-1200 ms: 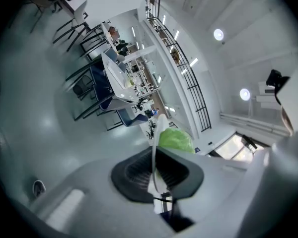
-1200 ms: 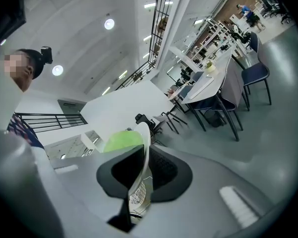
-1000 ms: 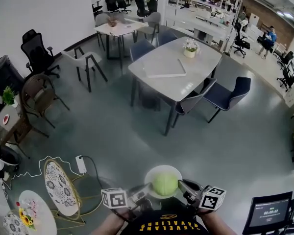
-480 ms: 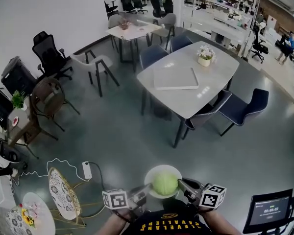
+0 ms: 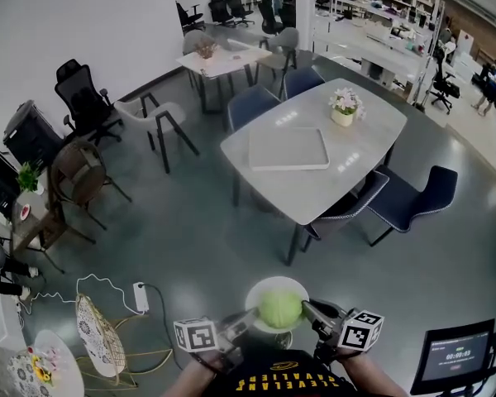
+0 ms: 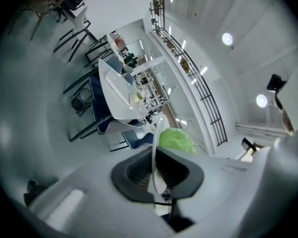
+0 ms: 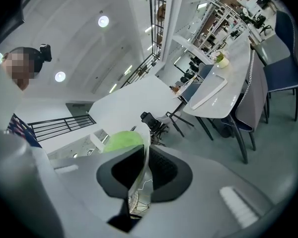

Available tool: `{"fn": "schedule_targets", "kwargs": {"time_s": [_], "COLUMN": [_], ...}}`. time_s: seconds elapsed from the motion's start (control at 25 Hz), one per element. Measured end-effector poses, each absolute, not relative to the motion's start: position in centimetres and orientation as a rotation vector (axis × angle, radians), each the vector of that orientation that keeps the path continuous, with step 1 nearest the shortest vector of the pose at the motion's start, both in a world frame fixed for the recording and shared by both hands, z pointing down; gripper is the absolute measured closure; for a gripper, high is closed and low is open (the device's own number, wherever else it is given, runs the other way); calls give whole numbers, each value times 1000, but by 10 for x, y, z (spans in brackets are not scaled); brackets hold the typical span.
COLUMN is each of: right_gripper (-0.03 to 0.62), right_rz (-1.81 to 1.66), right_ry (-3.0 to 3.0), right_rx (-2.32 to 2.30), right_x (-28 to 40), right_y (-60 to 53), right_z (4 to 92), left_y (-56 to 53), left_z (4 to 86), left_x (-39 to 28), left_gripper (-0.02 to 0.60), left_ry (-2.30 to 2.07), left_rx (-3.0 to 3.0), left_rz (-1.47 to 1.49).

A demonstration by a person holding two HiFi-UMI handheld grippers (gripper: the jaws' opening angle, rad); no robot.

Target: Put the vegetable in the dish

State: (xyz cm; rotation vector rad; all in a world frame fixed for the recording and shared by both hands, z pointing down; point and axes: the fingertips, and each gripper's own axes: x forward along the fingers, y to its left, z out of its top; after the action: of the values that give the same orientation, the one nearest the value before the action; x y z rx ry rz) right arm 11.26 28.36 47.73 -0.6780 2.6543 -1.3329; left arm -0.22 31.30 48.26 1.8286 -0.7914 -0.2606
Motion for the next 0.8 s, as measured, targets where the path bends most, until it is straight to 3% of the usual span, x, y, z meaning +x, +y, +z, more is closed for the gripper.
{"fn": "schedule_targets", "kwargs": {"time_s": [0.44, 0.8], "right_gripper": [557, 557], "right_rz": [-1365, -1356], "right_ry": [2632, 2612], "right_rx": [-716, -798], "right_x": [107, 51], "right_y": [207, 115], "right_z": [494, 487], "left_y": [233, 135], "left_z": [497, 490], "left_x": [-9, -65], "left_gripper": [571, 571], "left_ry": [-769, -703], "left_rx": [1825, 1853], "left_rz": [-214, -186]}}
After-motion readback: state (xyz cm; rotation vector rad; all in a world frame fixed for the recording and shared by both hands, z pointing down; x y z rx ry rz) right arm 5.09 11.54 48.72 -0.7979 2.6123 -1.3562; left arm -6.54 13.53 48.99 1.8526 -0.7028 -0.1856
